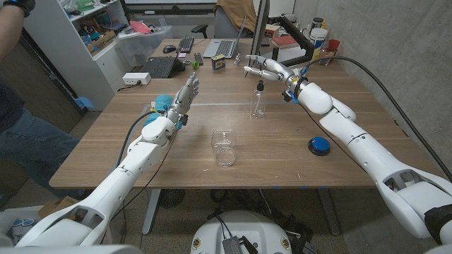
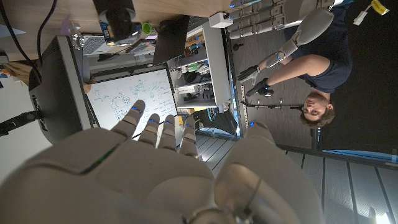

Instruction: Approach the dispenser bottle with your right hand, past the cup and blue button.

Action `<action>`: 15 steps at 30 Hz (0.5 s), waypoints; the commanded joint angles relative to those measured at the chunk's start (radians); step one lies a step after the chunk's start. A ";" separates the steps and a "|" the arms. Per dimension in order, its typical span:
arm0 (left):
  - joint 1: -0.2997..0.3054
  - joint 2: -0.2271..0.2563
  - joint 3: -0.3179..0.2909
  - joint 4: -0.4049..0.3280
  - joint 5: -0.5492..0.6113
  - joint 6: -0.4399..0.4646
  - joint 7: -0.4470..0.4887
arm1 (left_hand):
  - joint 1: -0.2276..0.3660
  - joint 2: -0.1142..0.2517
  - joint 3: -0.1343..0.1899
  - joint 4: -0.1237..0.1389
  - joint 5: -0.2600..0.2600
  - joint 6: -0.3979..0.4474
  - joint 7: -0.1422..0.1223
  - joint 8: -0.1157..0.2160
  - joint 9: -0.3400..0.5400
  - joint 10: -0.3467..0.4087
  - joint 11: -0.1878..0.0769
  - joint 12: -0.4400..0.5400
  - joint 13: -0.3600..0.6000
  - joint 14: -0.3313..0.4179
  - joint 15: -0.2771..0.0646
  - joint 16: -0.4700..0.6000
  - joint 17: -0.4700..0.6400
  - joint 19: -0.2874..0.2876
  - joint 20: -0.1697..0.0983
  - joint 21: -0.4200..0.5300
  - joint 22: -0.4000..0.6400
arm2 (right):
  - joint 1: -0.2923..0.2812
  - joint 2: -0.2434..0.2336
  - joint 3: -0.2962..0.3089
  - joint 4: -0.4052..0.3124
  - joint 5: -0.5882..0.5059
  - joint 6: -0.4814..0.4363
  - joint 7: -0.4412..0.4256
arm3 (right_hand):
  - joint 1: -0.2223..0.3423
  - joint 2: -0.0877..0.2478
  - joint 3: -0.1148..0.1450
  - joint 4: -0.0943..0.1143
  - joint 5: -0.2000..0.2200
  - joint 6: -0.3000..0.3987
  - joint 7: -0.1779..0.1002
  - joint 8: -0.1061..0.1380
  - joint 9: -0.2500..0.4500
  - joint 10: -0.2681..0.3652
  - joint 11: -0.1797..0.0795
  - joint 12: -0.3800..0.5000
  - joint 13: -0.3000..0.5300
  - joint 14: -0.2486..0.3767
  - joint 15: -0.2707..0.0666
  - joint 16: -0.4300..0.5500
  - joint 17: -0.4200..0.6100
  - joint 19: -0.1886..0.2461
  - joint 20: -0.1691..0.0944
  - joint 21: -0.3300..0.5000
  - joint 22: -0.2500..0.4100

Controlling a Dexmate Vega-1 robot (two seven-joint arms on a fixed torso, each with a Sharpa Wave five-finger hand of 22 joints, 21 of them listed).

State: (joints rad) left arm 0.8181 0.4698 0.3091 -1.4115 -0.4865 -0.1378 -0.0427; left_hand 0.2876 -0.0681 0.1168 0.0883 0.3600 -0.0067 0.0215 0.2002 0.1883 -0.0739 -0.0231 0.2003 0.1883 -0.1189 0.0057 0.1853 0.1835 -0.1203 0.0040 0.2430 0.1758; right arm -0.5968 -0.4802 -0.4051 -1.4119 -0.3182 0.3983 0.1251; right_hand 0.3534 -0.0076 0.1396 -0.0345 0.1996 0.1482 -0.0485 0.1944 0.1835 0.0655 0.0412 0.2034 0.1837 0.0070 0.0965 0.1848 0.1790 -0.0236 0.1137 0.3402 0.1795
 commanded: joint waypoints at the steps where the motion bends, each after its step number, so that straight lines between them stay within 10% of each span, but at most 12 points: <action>1: -0.009 -0.004 -0.001 0.018 -0.002 -0.009 -0.009 | 0.012 -0.002 -0.005 -0.001 0.002 0.005 0.005 0.005 0.002 -0.003 -0.002 0.004 0.002 -0.006 0.006 0.005 0.004 0.001 0.008 -0.002 0.005 | 0.032 -0.004 -0.028 0.013 -0.048 -0.009 -0.005 | 0.008 -0.002 0.002 -0.004 0.001 0.005 -0.005 0.000 0.004 -0.005 0.000 0.000 0.003 -0.002 0.003 0.000 0.004 0.003 0.011 -0.004 0.001; 15: -0.025 -0.010 -0.001 0.044 -0.001 -0.011 -0.022 | 0.013 -0.001 -0.008 -0.001 0.002 0.005 0.005 0.005 0.002 -0.003 -0.003 0.004 0.002 -0.006 0.006 0.005 0.004 0.002 0.008 -0.005 0.005 | 0.062 -0.015 -0.057 0.010 -0.112 -0.041 0.000 | 0.010 -0.003 0.001 -0.007 0.003 0.003 -0.007 -0.001 0.004 -0.007 -0.001 0.001 0.003 -0.004 0.004 0.000 0.004 0.003 0.015 -0.009 0.001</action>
State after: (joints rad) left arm 0.8055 0.4639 0.3081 -1.3873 -0.4878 -0.1470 -0.0553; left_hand 0.2876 -0.0681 0.1101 0.0868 0.3600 -0.0068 0.0214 0.2002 0.1883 -0.0739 -0.0231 0.2003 0.1883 -0.1188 0.0057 0.1853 0.1835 -0.1151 0.0092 0.2430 0.1794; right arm -0.5583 -0.4893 -0.4403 -1.4035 -0.3853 0.3761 0.1212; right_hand 0.3534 -0.0076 0.1396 -0.0344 0.1997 0.1482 -0.0484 0.1944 0.1835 0.0656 0.0413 0.2034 0.1837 0.0071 0.0964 0.1848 0.1789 -0.0225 0.1219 0.3327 0.1794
